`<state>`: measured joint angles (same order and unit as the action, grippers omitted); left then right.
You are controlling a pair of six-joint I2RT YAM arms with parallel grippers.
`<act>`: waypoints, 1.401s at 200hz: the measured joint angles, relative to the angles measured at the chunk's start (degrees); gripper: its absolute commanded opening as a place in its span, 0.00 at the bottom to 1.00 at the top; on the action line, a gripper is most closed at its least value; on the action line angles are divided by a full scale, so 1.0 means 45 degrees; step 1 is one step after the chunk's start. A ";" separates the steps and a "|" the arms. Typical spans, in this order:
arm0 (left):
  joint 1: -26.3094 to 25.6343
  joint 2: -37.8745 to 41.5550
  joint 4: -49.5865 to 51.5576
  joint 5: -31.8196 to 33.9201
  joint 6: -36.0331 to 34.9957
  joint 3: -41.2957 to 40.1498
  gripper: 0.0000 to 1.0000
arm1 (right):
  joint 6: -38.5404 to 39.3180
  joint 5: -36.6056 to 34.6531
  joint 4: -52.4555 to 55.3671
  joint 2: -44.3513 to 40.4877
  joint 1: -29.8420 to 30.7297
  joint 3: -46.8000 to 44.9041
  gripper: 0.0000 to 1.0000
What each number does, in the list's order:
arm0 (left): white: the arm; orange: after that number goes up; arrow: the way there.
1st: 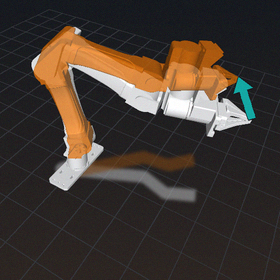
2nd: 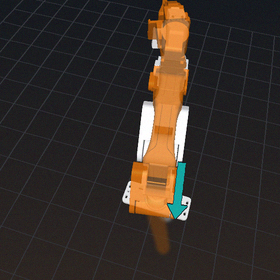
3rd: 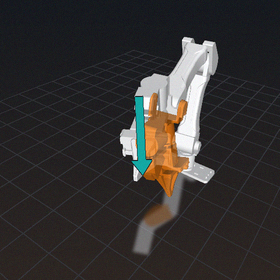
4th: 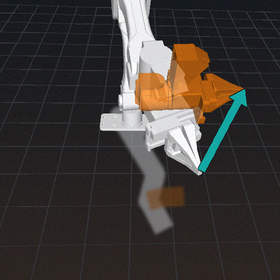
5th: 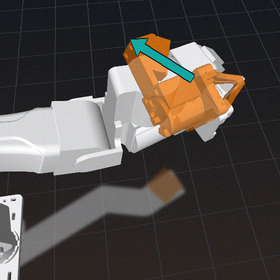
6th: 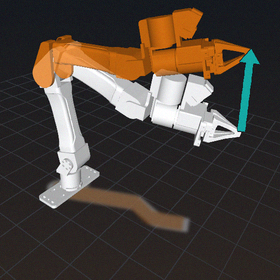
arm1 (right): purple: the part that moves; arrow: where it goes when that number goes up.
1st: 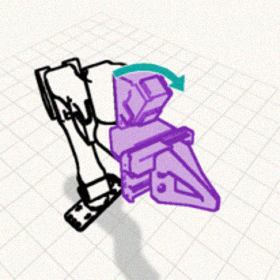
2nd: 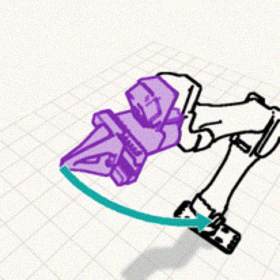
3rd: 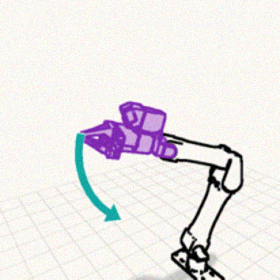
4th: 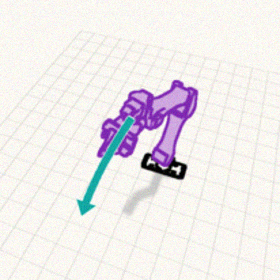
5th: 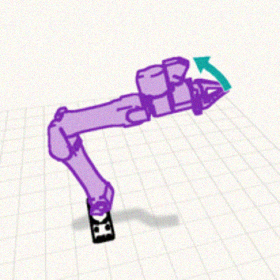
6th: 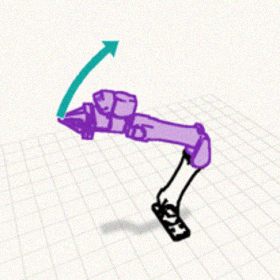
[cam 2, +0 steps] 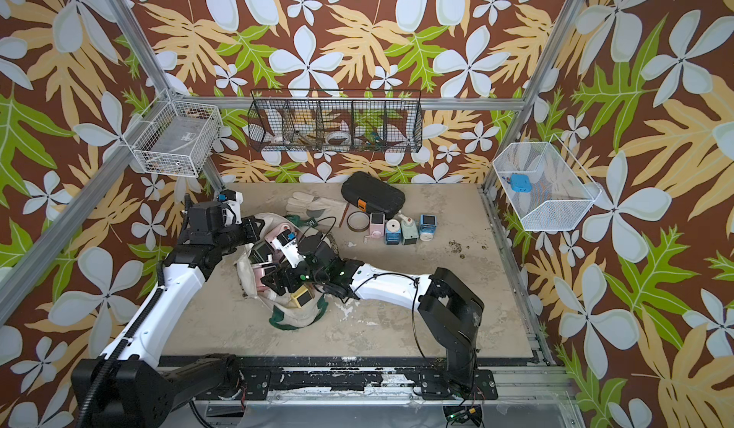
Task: Take out the pencil sharpeners from the tote bags
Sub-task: Adjust the canvas bag at the center of the board, then pick up the pencil sharpener from the canvas bag.
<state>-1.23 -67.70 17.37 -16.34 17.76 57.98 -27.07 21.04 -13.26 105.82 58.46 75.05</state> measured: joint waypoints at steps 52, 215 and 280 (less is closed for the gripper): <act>0.0000 0.0000 0.0005 0.0010 0.0000 0.0000 0.00 | -0.0602 0.0350 -0.0262 0.0777 -0.0010 0.0068 0.84; 0.0000 -0.0049 0.0029 0.0092 0.0000 0.0000 0.00 | -0.0189 0.1268 0.0680 0.2142 -0.0024 0.2035 0.50; 0.0019 -0.0078 0.0029 0.0102 0.0000 0.0000 0.00 | 0.1035 0.0549 0.1477 0.0243 -0.0024 0.0933 0.40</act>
<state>-1.15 -68.05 17.50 -15.88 17.76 57.98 -22.41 23.51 -6.61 106.91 58.35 79.24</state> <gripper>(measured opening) 0.085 0.528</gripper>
